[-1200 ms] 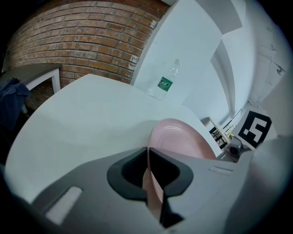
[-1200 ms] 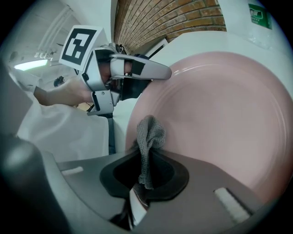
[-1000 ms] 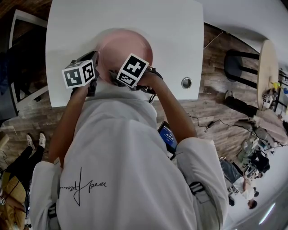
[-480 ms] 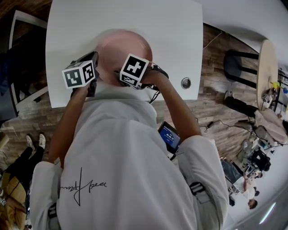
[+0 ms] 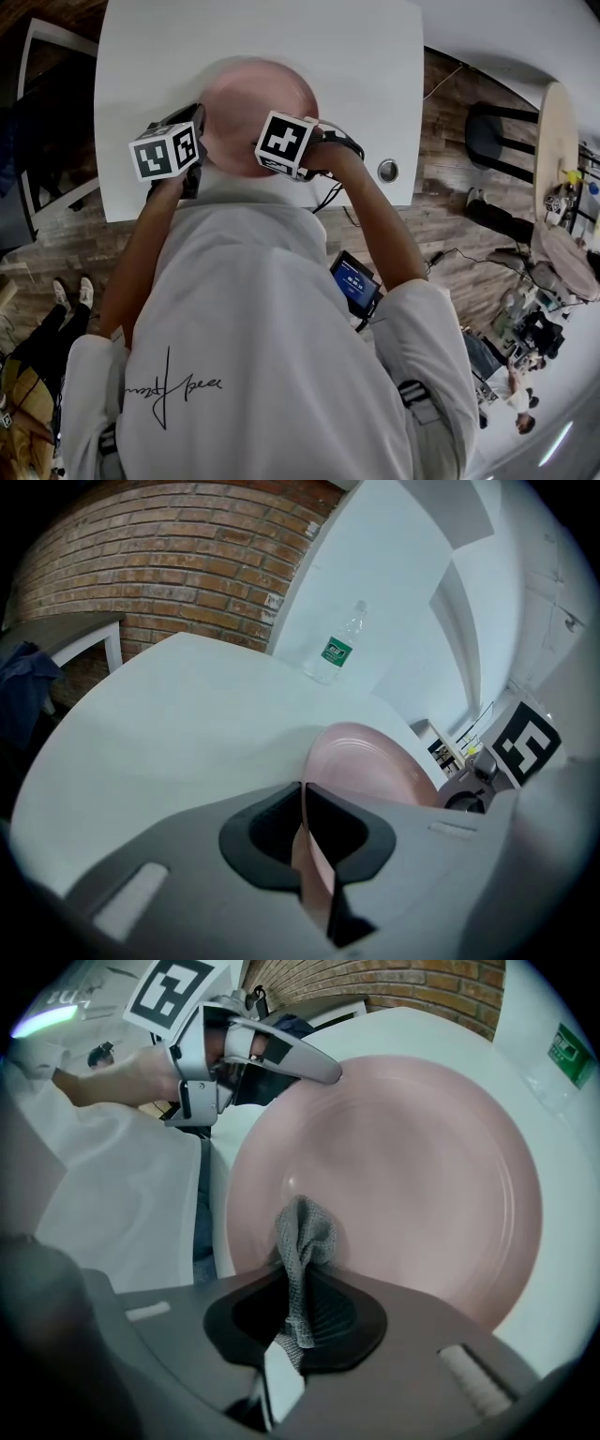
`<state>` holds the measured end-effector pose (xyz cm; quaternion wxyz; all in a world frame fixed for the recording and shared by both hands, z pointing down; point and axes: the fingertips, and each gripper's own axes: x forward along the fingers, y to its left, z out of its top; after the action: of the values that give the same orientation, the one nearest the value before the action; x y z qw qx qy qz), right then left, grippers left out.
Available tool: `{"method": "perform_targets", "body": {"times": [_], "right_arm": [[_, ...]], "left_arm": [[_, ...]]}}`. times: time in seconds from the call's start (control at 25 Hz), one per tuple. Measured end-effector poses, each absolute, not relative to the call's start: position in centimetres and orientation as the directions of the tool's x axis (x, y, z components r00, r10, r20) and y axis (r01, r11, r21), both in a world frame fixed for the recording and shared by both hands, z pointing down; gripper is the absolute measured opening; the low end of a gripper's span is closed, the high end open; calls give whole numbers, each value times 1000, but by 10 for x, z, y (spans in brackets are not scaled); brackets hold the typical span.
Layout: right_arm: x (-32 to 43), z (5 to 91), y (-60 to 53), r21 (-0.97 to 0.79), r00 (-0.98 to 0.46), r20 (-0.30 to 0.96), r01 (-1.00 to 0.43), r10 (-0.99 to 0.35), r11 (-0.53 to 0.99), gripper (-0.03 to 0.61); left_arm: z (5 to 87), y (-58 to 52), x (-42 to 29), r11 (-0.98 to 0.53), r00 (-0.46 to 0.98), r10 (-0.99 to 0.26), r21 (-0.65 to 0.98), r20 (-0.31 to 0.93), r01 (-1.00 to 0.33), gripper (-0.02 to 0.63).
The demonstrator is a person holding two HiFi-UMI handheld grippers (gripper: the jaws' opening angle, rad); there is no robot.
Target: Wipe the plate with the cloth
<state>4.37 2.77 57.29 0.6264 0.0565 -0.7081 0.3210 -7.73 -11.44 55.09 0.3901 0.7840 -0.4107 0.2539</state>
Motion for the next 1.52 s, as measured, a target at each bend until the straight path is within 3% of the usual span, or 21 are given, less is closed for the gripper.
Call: {"method": "perform_targets", "body": {"times": [0.36,0.8,0.88,1.16,1.52], "right_arm": [[64,574,17,-298,-102,954,-460,283,837,37],[85,577,-11,-110,1,992,-446,124,888,41],[86,576,-12,-92,-10,995,-446,98,890,40],[89,569,-29,-15,-138,987,-597,-84,802,37],[85,538,-51,70,-286,878,-717,-384,694,38]], "left_arm": [[551,-114,-77,-365,539,-440,406,718,-838,29],[551,-116,-77,-377,548,-444,407,708,-832,31],[552,-114,-76,-379,552,-441,411,707,-829,36],[540,-111,-70,-427,568,-460,391,682,-815,149],[518,-106,-86,-418,574,-516,399,635,-816,166]]}}
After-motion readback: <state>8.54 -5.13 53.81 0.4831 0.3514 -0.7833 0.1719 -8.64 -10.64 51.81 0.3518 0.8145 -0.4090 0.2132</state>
